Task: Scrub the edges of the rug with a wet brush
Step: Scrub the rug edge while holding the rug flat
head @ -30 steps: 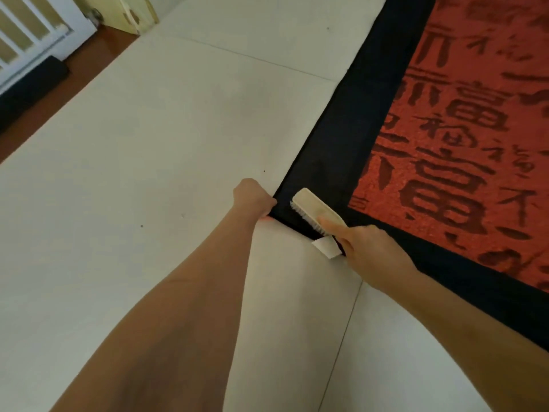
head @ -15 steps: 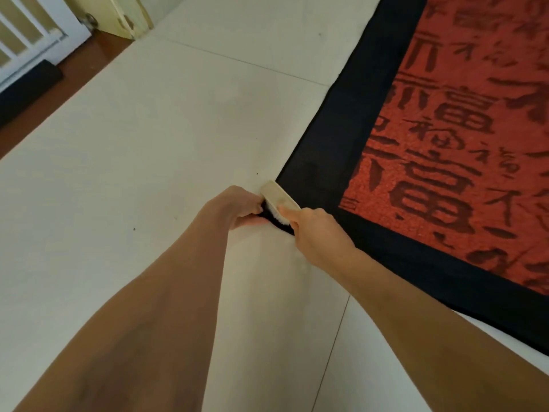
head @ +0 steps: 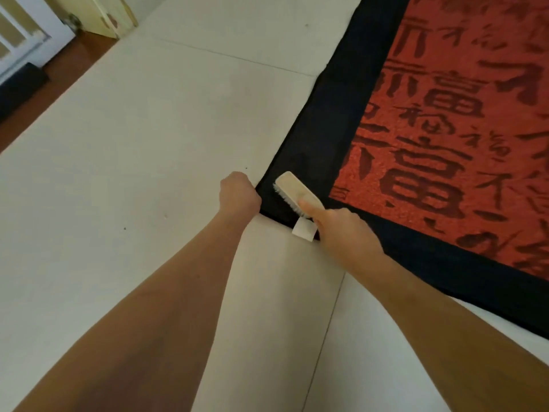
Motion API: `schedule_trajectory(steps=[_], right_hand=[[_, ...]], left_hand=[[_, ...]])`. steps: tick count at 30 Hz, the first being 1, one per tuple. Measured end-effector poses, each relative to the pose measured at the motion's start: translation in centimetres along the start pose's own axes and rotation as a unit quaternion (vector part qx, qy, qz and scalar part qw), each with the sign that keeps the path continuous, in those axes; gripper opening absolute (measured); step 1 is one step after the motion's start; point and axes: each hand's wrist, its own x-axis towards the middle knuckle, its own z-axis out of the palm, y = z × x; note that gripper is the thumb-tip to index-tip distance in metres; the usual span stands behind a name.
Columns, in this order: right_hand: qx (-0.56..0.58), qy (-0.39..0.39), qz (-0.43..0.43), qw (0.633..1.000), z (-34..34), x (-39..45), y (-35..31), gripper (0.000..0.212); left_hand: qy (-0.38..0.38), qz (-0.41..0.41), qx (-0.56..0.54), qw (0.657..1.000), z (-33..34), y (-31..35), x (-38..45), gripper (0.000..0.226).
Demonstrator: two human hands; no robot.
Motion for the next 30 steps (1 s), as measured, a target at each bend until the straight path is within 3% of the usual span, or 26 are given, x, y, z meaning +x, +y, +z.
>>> schedule_trajectory(steps=[4,5,7,8,11,14,16,19,22,24,27,30], right_hand=[[-0.039,0.011,0.097,0.994,0.2,-5.2,4.0,0.065],[-0.024,0.012,0.109,0.994,0.2,-5.0,3.1,0.064],[0.040,0.010,0.111,0.993,0.4,-2.9,-0.1,0.060],[0.078,0.007,0.108,0.991,0.7,-2.1,-1.8,0.057],[0.101,0.013,0.105,0.989,1.5,-2.6,-2.8,0.057],[0.041,0.006,0.191,0.981,1.7,-7.8,2.1,0.070],[0.090,0.032,0.250,0.963,1.8,-8.6,1.8,0.070],[0.229,0.050,0.186,0.954,3.1,-6.6,-3.1,0.064],[0.150,0.054,0.142,0.977,3.7,-7.0,-1.5,0.071],[0.077,0.033,0.203,0.975,2.7,-9.7,3.3,0.071],[0.123,0.077,0.318,0.937,2.2,-10.7,3.6,0.059],[0.198,0.055,0.217,0.954,4.1,-7.5,-2.9,0.055]], left_hand=[[0.057,0.107,0.157,0.980,1.0,1.8,-2.5,0.027],[0.048,0.159,0.167,0.972,1.8,1.9,-3.0,0.039],[-0.038,0.232,0.118,0.965,3.9,2.3,-4.4,0.060],[-0.074,0.232,0.090,0.966,4.7,2.5,-4.9,0.065],[-0.088,0.198,0.077,0.973,5.7,2.2,-4.7,0.063],[-0.090,0.170,0.101,0.976,5.8,3.0,-4.6,0.059],[-0.094,0.158,0.114,0.976,6.2,4.3,-5.4,0.061],[-0.102,0.157,0.129,0.974,6.8,4.1,-6.5,0.069],[-0.107,0.176,0.150,0.967,6.5,2.7,-5.7,0.070],[-0.119,0.170,0.157,0.966,6.5,2.9,-5.9,0.067],[-0.141,0.138,0.139,0.970,6.9,4.5,-7.0,0.068],[-0.151,0.128,0.126,0.972,6.8,4.4,-6.8,0.073]])
